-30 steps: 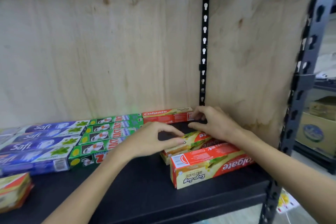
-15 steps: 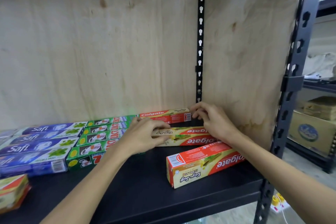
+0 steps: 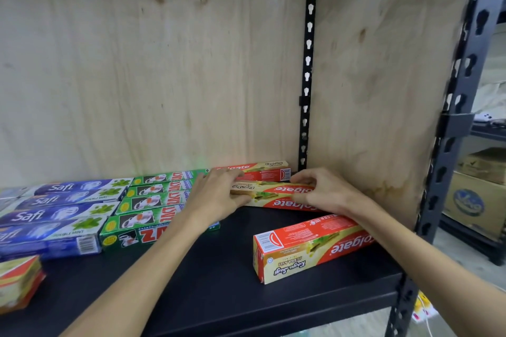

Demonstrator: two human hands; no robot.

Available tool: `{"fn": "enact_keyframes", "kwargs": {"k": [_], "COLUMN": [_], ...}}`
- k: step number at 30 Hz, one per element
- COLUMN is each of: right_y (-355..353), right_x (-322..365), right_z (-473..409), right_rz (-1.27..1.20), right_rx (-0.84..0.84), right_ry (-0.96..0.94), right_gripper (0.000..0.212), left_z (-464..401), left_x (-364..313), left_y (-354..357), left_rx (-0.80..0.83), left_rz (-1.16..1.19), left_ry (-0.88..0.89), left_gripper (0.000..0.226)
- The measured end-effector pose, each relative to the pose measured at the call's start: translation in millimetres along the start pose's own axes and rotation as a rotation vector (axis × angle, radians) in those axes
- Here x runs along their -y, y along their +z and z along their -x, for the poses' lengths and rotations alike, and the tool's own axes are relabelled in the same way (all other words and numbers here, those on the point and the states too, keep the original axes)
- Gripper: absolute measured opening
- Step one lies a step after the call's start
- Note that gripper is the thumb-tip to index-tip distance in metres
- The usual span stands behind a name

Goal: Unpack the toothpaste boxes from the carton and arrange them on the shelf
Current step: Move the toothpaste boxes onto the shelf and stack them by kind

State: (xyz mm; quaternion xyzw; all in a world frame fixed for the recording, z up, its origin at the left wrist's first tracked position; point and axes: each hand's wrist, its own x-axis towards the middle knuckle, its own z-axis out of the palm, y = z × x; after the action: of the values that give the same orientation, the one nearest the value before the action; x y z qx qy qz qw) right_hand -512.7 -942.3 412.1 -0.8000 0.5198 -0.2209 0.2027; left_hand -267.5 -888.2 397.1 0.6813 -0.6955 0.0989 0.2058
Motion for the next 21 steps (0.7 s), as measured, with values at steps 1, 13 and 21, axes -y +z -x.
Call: {"fn": "enact_keyframes", "kwargs": {"k": [1,13,21], "right_y": [0,-5,-13], "right_x": [0,6,29], "right_z": [1,12,13], "right_rz": [0.005,-0.162,-0.241], "right_rx": [0.026,-0.143,-0.180], "right_ry": [-0.010,-0.230,-0.254], "right_gripper": [0.058,0.061,0.060], "left_z": [-1,1,8], "left_x": [1,3,20], "left_y": [1,4,-26], "left_rx": [0.037,0.006,-0.179], "left_rz": [0.022,0.245,0.465], "left_ry": [-0.020,-0.099,-0.115], "left_gripper": [0.066,0.056,0.072]}}
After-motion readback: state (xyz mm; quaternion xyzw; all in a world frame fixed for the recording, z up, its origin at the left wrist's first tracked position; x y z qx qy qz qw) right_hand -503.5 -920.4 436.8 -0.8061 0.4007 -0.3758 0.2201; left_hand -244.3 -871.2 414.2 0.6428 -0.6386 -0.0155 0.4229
